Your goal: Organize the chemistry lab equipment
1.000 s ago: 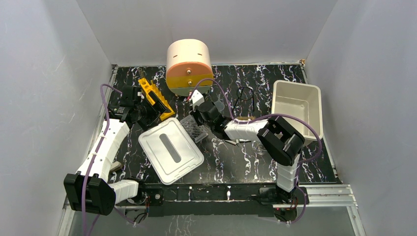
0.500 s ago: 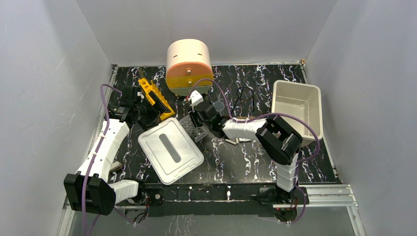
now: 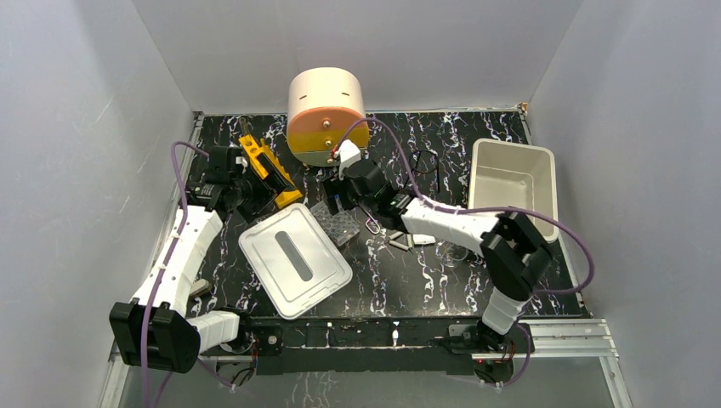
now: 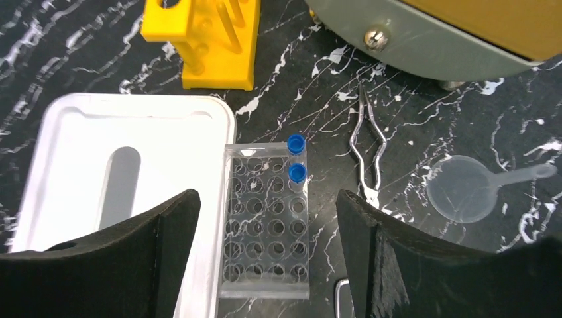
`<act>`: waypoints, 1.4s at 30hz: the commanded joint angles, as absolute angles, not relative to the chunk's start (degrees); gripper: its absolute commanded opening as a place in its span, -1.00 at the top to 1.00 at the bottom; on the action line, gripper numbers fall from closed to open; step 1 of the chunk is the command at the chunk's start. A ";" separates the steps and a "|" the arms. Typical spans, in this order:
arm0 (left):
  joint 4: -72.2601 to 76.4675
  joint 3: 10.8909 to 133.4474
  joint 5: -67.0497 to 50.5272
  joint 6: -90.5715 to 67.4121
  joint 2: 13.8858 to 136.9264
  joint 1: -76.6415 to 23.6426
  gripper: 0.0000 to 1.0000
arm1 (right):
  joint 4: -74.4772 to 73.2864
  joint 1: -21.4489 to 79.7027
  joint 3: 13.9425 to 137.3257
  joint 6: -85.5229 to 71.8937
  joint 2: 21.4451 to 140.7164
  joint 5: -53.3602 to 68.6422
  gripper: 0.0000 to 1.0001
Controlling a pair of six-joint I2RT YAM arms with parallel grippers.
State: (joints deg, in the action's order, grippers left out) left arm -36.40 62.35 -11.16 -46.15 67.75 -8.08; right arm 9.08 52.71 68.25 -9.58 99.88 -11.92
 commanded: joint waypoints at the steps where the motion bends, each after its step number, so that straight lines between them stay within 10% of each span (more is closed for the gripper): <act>1: -35.51 64.86 -10.59 -43.63 64.79 -7.73 -0.92 | 2.71 50.37 71.53 -14.55 91.31 -9.05 -0.68; 19: -22.91 65.62 -17.58 -38.80 65.22 -7.73 -0.97 | -36.69 38.07 72.06 -17.27 77.60 -13.16 -0.64; 42: -19.65 62.79 -25.92 -43.10 65.44 -7.82 -0.86 | -37.28 22.06 92.28 -19.71 99.95 -21.24 -0.40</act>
